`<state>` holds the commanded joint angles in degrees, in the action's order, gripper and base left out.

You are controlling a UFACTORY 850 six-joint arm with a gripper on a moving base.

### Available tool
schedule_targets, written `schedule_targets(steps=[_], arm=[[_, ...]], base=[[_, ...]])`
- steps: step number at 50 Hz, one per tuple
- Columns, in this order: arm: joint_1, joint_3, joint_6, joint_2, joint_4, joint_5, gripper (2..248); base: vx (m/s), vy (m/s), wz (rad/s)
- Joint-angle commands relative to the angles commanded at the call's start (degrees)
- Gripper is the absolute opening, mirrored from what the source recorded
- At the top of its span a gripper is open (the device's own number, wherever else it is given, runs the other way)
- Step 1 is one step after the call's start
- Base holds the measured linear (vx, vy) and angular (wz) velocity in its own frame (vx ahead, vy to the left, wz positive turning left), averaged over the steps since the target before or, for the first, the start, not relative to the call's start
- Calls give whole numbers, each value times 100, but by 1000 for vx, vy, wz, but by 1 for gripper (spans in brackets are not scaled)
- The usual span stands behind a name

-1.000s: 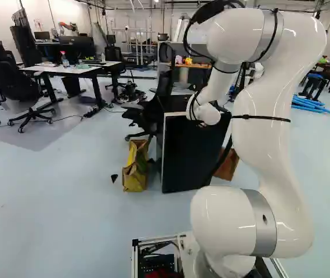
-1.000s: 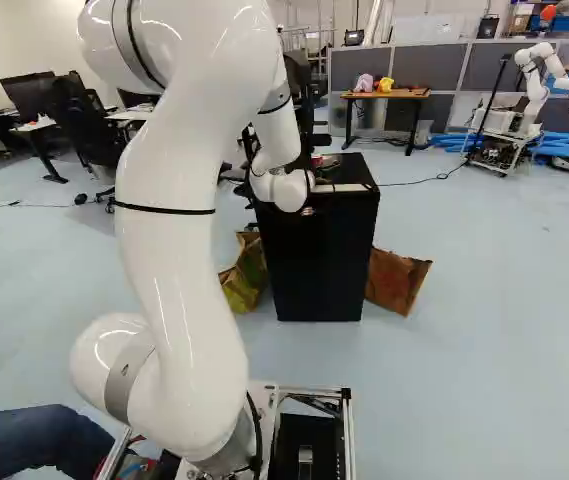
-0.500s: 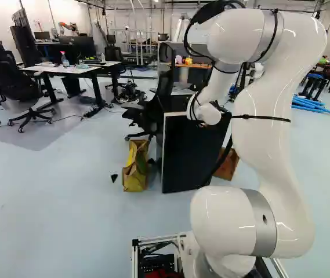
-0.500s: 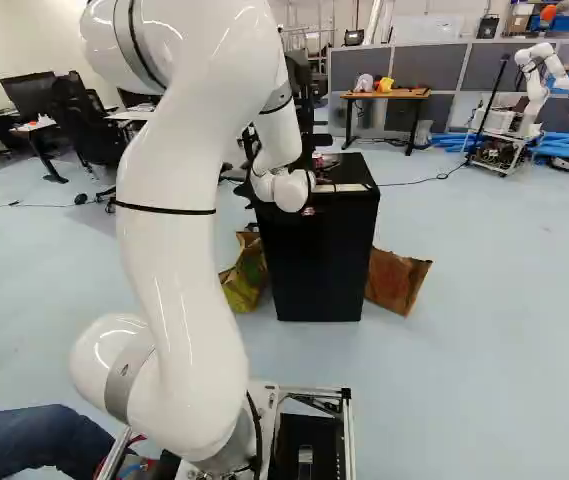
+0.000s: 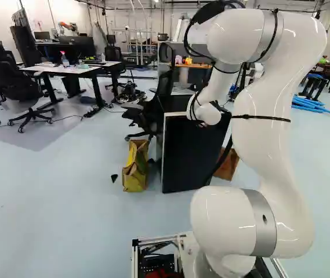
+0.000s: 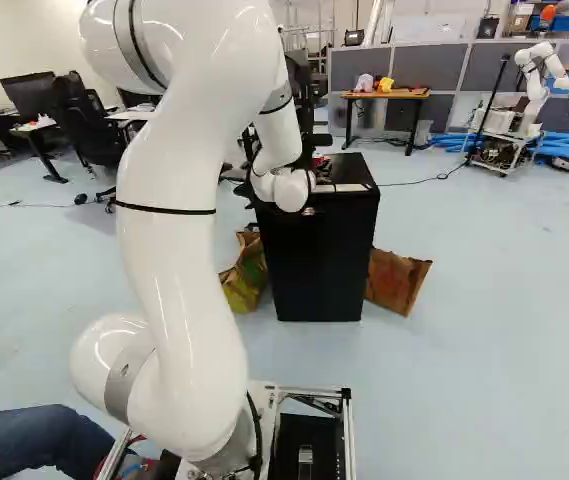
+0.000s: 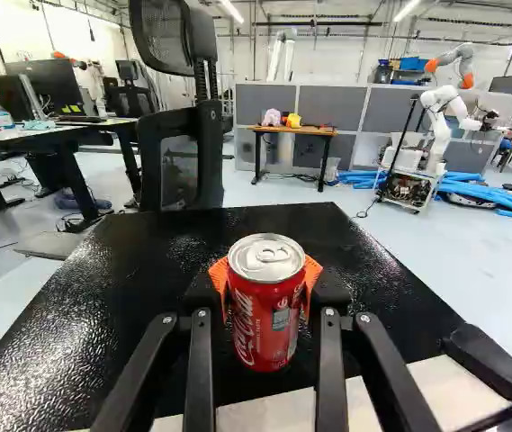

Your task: Grab a drink from the fridge

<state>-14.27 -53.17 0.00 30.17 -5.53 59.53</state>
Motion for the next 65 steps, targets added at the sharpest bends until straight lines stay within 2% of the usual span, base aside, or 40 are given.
schedule_targets(steps=[36, 65], arm=[[0, 1, 0, -384, 0, 0, 100], [31, 105, 0, -475, 12, -21, 100]], base=[[0, 0, 0], [0, 0, 0]])
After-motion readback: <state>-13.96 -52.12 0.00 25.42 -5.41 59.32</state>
